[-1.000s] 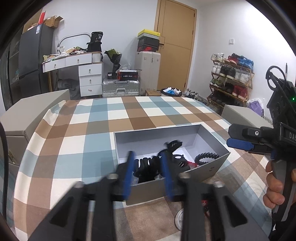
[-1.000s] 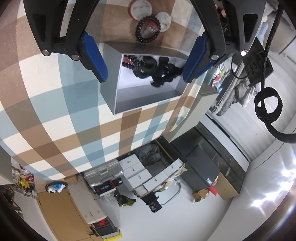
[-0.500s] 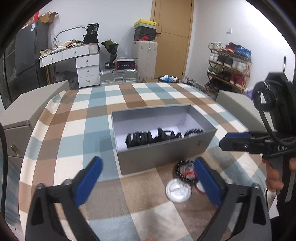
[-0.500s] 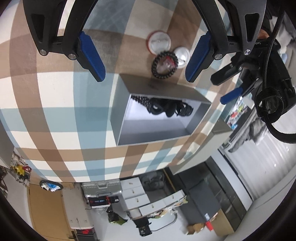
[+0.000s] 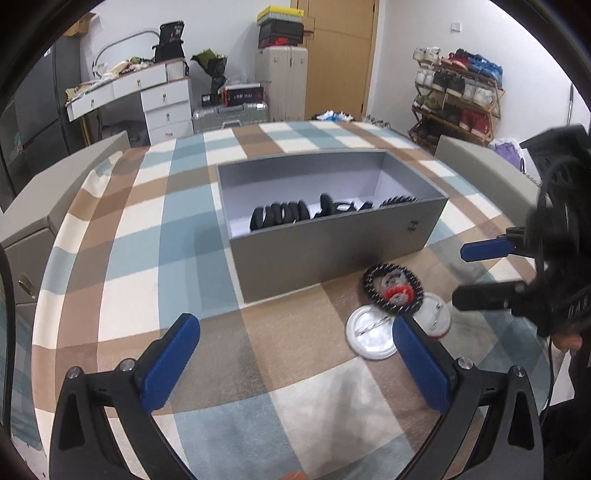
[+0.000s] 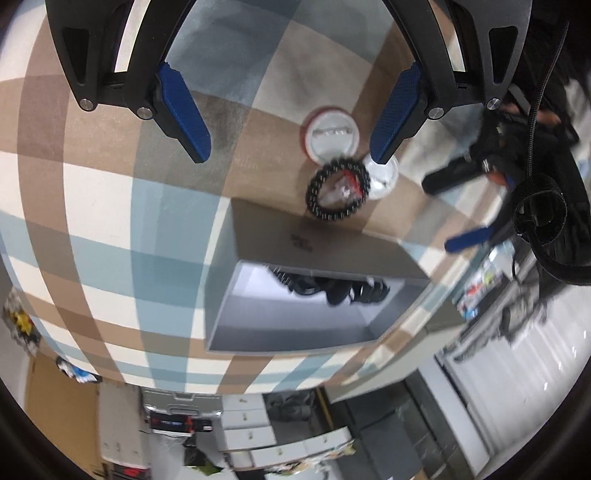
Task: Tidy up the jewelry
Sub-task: 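Pull both tools back from the box toward the white badges, then grasp the red-rimmed white badge with the right tool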
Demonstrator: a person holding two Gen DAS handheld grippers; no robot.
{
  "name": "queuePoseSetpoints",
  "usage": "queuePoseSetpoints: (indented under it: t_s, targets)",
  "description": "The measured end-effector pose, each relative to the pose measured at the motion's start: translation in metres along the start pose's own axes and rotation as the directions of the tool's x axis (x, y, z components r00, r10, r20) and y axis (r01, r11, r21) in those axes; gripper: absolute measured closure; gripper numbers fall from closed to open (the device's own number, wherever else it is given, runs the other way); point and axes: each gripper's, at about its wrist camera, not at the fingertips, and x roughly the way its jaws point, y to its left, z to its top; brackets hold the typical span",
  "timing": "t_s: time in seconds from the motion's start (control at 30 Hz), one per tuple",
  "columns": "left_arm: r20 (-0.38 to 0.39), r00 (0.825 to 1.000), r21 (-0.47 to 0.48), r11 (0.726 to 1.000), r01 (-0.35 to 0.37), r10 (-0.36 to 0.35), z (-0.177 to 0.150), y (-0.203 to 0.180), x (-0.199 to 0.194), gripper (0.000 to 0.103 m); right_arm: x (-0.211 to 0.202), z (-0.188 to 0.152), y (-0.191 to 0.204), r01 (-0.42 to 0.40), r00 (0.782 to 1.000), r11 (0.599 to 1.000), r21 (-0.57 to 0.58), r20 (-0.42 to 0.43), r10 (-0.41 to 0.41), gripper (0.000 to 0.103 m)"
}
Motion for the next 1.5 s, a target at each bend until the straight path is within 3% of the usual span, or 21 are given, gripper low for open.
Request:
queuePoseSetpoints:
  t_s: [0.27,0.6,0.9,1.07,1.33,1.5]
  targets:
    - [-0.029,1.000,-0.007,1.000,0.006,-0.006,-0.007,0.010,0.005,0.001,0.011,-0.006,0.016,-0.006,1.000,0.998,-0.064,-0.030,0.004,0.016]
    - [-0.055,0.997,-0.082,0.996,0.048,-0.052,-0.011,0.028,0.007,0.001,0.015,-0.008,0.035,0.032,0.999,0.988,-0.149,-0.032,-0.037,0.030]
    - [-0.064,0.997,-0.069,0.997,0.045,-0.049,-0.011,0.024,0.007,0.001,0.019,-0.013,0.047,0.121,0.992,0.966,-0.228,-0.010,-0.127,0.043]
    - [-0.066,0.996,-0.076,0.996,0.051,-0.056,-0.011,0.027,0.008,0.001,0.017,-0.014,0.048,0.107,0.994,0.962,-0.252,-0.004,-0.111,0.062]
    - [-0.061,0.997,-0.071,0.997,0.041,-0.046,-0.010,0.025,0.007,0.001,0.009,-0.014,0.044,0.063,0.998,0.965,-0.255,-0.007,-0.067,0.063]
    - [-0.056,0.997,-0.067,0.997,0.047,-0.051,-0.010,0.020,0.006,0.001,-0.017,-0.009,0.031,0.013,0.999,0.976,-0.216,0.048,-0.003,0.063]
